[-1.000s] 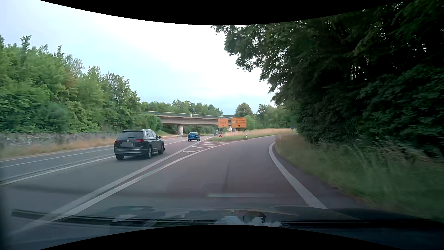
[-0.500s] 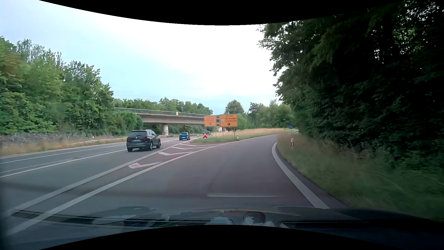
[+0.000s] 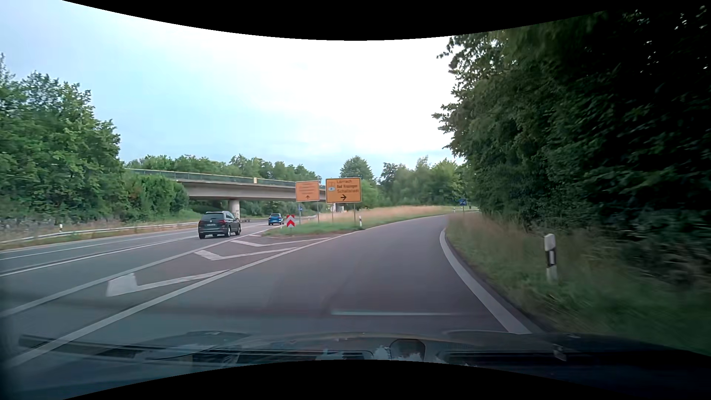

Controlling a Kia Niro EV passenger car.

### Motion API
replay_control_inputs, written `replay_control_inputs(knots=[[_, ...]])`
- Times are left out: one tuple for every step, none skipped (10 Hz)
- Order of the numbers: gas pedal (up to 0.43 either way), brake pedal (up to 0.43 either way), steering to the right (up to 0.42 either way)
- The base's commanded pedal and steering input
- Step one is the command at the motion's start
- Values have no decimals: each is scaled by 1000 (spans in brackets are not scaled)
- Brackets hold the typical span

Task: Follow the waypoints while adhering to traffic rules and regulations

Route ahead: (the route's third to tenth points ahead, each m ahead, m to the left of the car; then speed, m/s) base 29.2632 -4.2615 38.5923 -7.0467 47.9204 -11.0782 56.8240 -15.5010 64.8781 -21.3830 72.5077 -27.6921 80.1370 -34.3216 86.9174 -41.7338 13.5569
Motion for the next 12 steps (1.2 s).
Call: replay_control_inputs(knots=[[67, 0, 38], [67, 0, 38], [67, 0, 38], [67, 0, 38], [67, 0, 38], [67, 0, 38], [79, 0, 38], [79, 0, 38], [79, 0, 38], [87, 0, 38], [98, 0, 40], [110, 0, 40]])
